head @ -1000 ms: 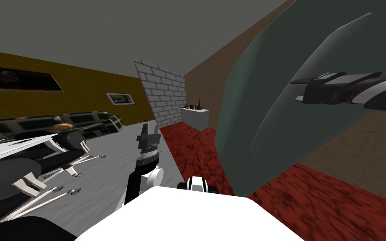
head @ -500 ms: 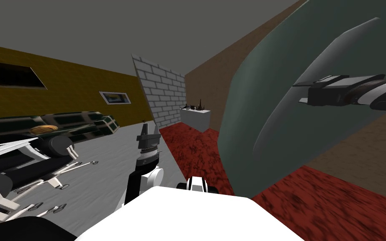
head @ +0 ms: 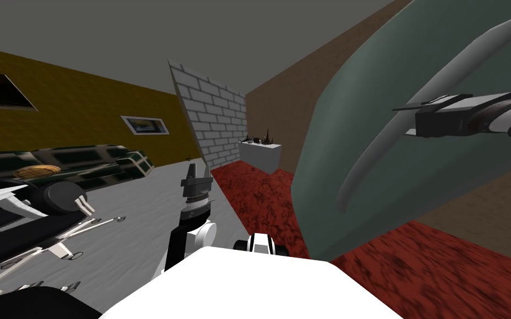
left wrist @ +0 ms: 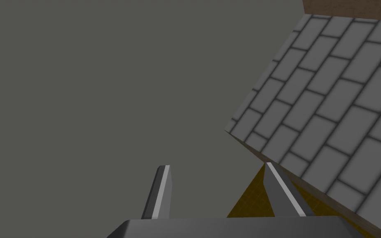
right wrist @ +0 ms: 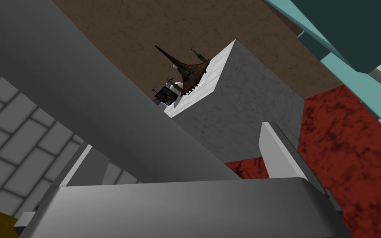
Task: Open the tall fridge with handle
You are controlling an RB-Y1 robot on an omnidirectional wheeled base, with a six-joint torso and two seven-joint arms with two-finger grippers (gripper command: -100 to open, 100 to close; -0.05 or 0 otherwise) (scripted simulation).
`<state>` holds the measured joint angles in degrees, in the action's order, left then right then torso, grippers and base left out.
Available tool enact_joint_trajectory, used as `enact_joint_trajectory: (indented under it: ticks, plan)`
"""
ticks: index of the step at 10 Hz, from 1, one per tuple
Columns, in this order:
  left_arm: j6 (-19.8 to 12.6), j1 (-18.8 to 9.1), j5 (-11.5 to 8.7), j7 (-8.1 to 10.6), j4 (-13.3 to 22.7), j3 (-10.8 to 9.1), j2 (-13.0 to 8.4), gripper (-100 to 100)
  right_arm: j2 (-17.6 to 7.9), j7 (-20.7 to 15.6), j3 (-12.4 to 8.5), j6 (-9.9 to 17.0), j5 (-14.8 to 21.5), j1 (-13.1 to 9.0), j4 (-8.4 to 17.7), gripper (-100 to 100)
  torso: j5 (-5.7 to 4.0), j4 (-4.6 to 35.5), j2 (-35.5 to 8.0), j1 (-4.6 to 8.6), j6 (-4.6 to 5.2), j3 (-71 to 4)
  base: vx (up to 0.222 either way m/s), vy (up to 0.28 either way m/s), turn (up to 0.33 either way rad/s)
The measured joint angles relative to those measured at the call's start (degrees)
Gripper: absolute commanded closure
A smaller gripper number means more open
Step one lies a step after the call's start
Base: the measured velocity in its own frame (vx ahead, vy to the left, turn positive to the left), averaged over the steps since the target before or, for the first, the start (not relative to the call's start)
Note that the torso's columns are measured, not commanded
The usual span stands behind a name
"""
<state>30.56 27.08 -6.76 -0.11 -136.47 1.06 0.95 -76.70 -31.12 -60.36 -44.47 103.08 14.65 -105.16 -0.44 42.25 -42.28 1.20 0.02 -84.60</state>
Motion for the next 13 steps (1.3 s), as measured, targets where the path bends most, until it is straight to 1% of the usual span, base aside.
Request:
enact_joint_trajectory:
  ticks: [1, 3, 5, 6, 7, 8, 10, 13]
  plan:
    - [0.0, 0.0, 0.0, 0.0, 0.0, -0.01, 0.0, 0, -1.3, 0.4, -0.2, -0.4, -0.2, -0.3, 0.7, -100, 0.13, 0.0, 0.0, -0.35, 0.0, 0.0, -0.008, -0.053, 0.003]
    - [0.0, 0.0, 0.0, 0.0, 0.0, 0.0, 0.0, 0, -3.1, 1.7, -1.3, -1.6, -0.1, -0.4, 0.9, -100, 0.55, 0.0, 0.1, -1.36, -0.05, -0.1, 0.002, -0.014, -0.003]
    - [0.0, 0.0, 0.0, 0.0, 0.0, 0.01, 0.0, 0, -5.5, 2.5, -1.7, -2.8, -0.6, -0.7, 2.3, -100, 0.87, 0.1, 0.2, -1.71, -0.13, -0.2, -0.001, 0.01, -0.004]
    - [0.0, 0.0, 0.0, 0.0, 0.0, 0.01, 0.0, 0, -6.1, 3.0, -2.3, -3.7, -0.6, -0.6, 2.3, -100, 1.03, 0.2, 0.1, -1.77, -0.15, -0.2, -0.003, 0.018, -0.007]
    - [0.0, 0.0, 0.0, 0.0, 0.0, 0.01, 0.0, 0, -7.5, 3.4, -2.2, -4.2, -0.9, -0.7, 3.0, -100, 1.25, 0.3, 0.1, -1.84, -0.21, -0.3, -0.008, 0.003, -0.006]
    - [0.0, 0.0, 0.0, 0.0, 0.0, 0.01, 0.0, 0, -7.5, 3.4, -2.0, -4.4, -1.0, -0.6, 3.1, 0, 1.07, 0.2, 0.1, -1.81, -0.13, -0.3, -0.008, -0.001, -0.01]
    - [0.0, 0.0, 0.0, 0.0, 0.0, 0.01, 0.0, 0, -7.3, 3.4, -1.7, -4.7, -1.0, -0.4, 3.1, 0, 0.74, 0.2, 0.0, -1.47, -0.09, -0.1, -0.003, 0.001, -0.003]
    - [0.0, 0.0, 0.0, 0.0, 0.0, 0.01, 0.0, 0, -7.2, 3.4, -1.6, -4.8, -1.1, -0.3, 3.1, 0, 0.49, 0.1, 0.0, -1.22, -0.02, 0.0, 0.0, 0.0, 0.0]
